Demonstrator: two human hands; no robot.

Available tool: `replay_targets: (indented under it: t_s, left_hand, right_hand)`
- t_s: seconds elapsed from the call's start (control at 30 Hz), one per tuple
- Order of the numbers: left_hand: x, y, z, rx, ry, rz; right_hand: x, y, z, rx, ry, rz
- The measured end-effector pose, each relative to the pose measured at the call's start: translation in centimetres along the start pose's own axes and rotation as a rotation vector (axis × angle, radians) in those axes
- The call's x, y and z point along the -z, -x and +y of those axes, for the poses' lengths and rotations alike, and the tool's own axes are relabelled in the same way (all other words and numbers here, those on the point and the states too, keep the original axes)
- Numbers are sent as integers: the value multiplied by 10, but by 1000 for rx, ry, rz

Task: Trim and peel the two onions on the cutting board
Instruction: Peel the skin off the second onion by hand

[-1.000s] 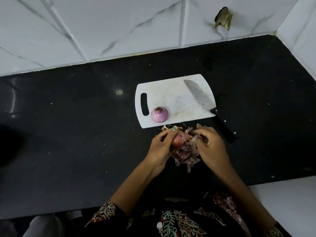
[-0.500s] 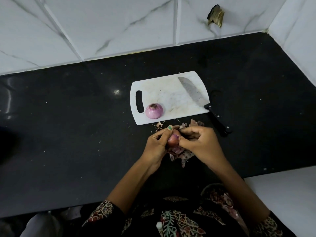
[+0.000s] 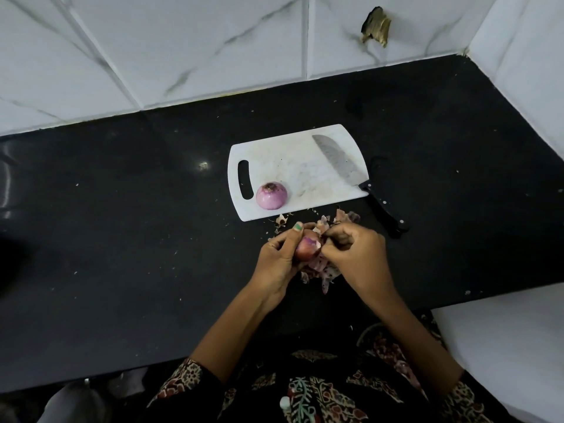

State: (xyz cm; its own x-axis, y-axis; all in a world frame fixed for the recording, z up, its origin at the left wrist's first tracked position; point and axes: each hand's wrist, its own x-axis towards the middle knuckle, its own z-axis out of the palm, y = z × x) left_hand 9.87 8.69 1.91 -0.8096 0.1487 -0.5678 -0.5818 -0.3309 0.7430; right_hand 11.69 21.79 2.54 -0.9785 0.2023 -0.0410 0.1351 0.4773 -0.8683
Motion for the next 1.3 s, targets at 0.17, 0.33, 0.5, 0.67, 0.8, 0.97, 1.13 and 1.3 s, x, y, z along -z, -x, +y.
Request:
replay_targets:
  t_s: [0.17,0.33,0.5,0.67,0.8,0.97,1.13,1.3]
  left_hand:
    - [1,0,1,-23,-9,-5]
    - [1,0,1,-38,8,-14]
    - [3,3,7,40,35,-9]
    - [-1,5,8,77,90,-15]
    - [1,4,7,46,52,-21]
    - [-3,1,5,-68,-45,-47]
    - [-8,0,1,-363,-231,-15]
    - [-13,-5,2,-531,-333,-35]
  right_hand:
    - [8,-2,-2,-88,-214,-38]
    - [6,0,-3,-106,-240,-128]
    - [10,-3,0,-217,-388,-2]
    - [12,-8,16,-108,-10,36]
    - [13,-9,15,-20,156,-60]
    - [17,-6,-9,-68,-113,-104]
    - [9,-1,-20,-168,-289,-172]
    - [14,-2,-28,-153,-327,-76]
